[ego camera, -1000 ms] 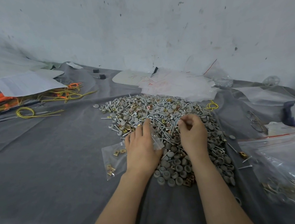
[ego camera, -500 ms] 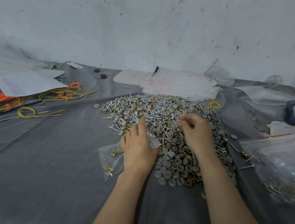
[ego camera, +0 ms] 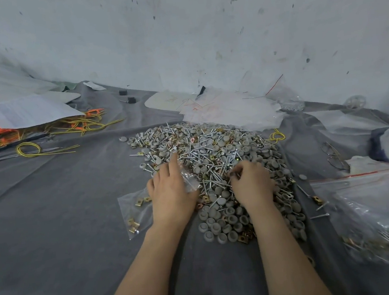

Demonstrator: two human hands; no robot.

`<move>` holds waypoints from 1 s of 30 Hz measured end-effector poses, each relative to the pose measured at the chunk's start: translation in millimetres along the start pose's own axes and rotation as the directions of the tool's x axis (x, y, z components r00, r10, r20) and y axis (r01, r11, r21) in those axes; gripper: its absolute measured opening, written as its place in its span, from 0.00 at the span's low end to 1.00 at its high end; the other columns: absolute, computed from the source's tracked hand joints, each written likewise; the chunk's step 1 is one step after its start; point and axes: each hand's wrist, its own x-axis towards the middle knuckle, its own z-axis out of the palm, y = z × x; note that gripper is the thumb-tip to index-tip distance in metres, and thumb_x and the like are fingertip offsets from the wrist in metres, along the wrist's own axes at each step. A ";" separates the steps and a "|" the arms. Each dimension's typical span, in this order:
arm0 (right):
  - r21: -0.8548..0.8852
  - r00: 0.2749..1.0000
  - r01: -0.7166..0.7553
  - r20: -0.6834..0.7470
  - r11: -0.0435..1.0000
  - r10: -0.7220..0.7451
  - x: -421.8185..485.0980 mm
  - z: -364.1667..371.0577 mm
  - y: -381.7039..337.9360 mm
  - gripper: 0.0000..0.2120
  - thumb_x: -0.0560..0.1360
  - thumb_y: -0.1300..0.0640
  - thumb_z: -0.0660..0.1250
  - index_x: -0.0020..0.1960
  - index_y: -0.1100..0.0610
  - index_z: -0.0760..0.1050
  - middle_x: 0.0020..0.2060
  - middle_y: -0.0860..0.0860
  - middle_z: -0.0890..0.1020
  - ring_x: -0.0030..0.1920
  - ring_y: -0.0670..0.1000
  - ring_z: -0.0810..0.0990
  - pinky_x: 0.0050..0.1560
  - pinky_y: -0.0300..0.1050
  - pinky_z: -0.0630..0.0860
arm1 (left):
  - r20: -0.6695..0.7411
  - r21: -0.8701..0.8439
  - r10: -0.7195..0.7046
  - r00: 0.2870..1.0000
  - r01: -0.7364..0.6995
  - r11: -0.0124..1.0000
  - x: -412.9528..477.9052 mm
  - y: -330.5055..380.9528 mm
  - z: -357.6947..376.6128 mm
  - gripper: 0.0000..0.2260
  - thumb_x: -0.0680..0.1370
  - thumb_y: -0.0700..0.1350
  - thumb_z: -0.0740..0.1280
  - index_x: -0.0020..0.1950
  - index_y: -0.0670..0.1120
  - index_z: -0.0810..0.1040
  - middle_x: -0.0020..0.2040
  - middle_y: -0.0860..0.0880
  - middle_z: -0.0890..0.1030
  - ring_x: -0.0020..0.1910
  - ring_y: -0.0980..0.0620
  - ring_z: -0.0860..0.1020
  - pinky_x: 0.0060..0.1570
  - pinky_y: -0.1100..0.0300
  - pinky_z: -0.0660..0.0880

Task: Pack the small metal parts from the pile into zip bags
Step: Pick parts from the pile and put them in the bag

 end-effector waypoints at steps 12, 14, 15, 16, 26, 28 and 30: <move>-0.064 0.845 0.379 0.431 0.923 -0.317 -14.9 -1.0 -27.5 0.09 0.76 0.49 0.67 0.55 0.47 0.79 0.60 0.53 0.74 0.63 0.57 0.70 0.64 0.55 0.69 | 0.004 0.008 -0.036 0.999 0.036 0.999 1.6 -2.2 -3.1 0.38 0.73 0.47 0.70 0.77 0.49 0.52 0.70 0.47 0.67 0.69 0.46 0.64 0.67 0.50 0.57; -0.114 0.857 0.370 0.425 0.922 -0.291 -14.9 1.3 -29.0 0.10 0.77 0.50 0.66 0.57 0.48 0.78 0.61 0.54 0.72 0.64 0.57 0.68 0.65 0.55 0.67 | 0.003 0.015 -0.033 0.999 0.033 0.999 1.3 -2.0 -3.0 0.38 0.73 0.48 0.70 0.77 0.48 0.52 0.70 0.47 0.67 0.69 0.46 0.64 0.67 0.51 0.58; -0.126 0.861 0.363 0.423 0.923 -0.281 -14.8 2.7 -29.5 0.11 0.77 0.50 0.66 0.58 0.48 0.77 0.61 0.54 0.72 0.65 0.58 0.67 0.65 0.55 0.67 | 0.003 0.016 -0.032 0.999 0.032 0.999 1.1 -2.0 -3.0 0.38 0.73 0.48 0.70 0.77 0.48 0.52 0.70 0.47 0.67 0.69 0.46 0.64 0.67 0.51 0.58; -0.130 0.865 0.358 0.420 0.925 -0.275 -15.0 4.0 -29.7 0.11 0.77 0.50 0.65 0.58 0.49 0.76 0.61 0.54 0.72 0.65 0.58 0.67 0.64 0.56 0.66 | 0.003 0.016 -0.032 0.999 0.032 0.999 0.9 -2.0 -3.0 0.38 0.73 0.48 0.70 0.77 0.48 0.52 0.70 0.47 0.67 0.69 0.46 0.64 0.67 0.50 0.58; -0.155 0.866 0.341 0.436 0.927 -0.246 -12.7 6.6 -27.5 0.14 0.77 0.50 0.66 0.60 0.53 0.74 0.62 0.56 0.70 0.67 0.60 0.65 0.67 0.59 0.65 | 0.010 0.022 -0.027 1.000 0.027 0.999 0.3 -0.6 -5.2 0.38 0.73 0.49 0.70 0.77 0.48 0.53 0.69 0.46 0.67 0.69 0.44 0.65 0.67 0.50 0.57; -0.161 0.864 0.331 0.448 0.930 -0.230 -12.2 6.8 -29.3 0.14 0.77 0.51 0.65 0.60 0.54 0.74 0.63 0.57 0.69 0.67 0.61 0.64 0.68 0.61 0.63 | 0.014 0.034 -0.019 1.000 0.019 0.999 0.9 -0.2 -5.6 0.38 0.73 0.49 0.70 0.77 0.48 0.52 0.69 0.47 0.67 0.69 0.44 0.65 0.67 0.50 0.57; -0.161 0.868 0.323 0.444 0.933 -0.224 -12.8 7.3 -30.5 0.14 0.77 0.52 0.65 0.61 0.54 0.73 0.63 0.57 0.69 0.67 0.60 0.64 0.68 0.60 0.62 | 0.025 0.045 -0.018 1.000 0.017 0.999 2.4 -0.2 -6.2 0.39 0.73 0.50 0.70 0.77 0.48 0.51 0.70 0.47 0.67 0.69 0.44 0.65 0.67 0.50 0.58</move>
